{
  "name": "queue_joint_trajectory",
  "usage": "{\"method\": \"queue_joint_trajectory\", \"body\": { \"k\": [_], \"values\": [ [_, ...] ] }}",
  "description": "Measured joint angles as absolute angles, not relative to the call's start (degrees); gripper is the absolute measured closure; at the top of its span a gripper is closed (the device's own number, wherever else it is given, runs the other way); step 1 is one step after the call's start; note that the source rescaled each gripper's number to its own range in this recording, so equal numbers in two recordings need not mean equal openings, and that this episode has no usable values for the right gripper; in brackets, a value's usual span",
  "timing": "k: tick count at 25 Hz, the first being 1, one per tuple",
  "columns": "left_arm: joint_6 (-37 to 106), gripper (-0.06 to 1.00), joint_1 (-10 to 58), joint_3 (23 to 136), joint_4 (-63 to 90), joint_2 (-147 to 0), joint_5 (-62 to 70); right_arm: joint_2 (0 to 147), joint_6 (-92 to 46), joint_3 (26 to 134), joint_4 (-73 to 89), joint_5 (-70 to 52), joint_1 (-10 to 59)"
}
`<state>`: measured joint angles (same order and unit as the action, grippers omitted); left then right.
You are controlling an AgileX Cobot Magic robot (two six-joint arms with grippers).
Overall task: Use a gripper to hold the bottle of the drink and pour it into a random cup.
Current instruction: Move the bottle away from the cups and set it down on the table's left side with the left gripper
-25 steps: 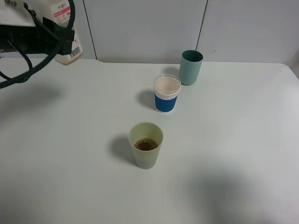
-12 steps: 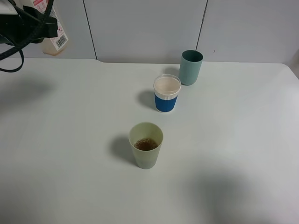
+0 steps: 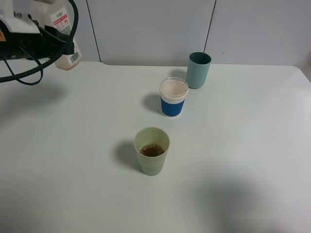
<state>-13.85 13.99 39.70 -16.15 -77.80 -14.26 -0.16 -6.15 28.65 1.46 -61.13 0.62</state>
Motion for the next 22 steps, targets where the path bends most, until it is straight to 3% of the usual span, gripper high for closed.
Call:
{"method": "queue_joint_trajectory", "body": {
  "k": [7, 16, 22],
  "values": [
    [-14.3, 0.94, 12.9, 35.0, -16.1, -83.8, -28.4, -0.2, -6.1, 28.6, 1.5, -61.1, 0.6],
    [-14.3, 0.94, 10.3, 33.9, -16.0, -89.8, -34.0, -0.2, -6.1, 28.6, 1.5, -61.1, 0.6],
    [-14.3, 0.94, 7.9, 30.1, -15.9, -95.6, -46.1, -0.2, -6.1, 28.6, 1.5, -61.1, 0.6]
  ]
}}
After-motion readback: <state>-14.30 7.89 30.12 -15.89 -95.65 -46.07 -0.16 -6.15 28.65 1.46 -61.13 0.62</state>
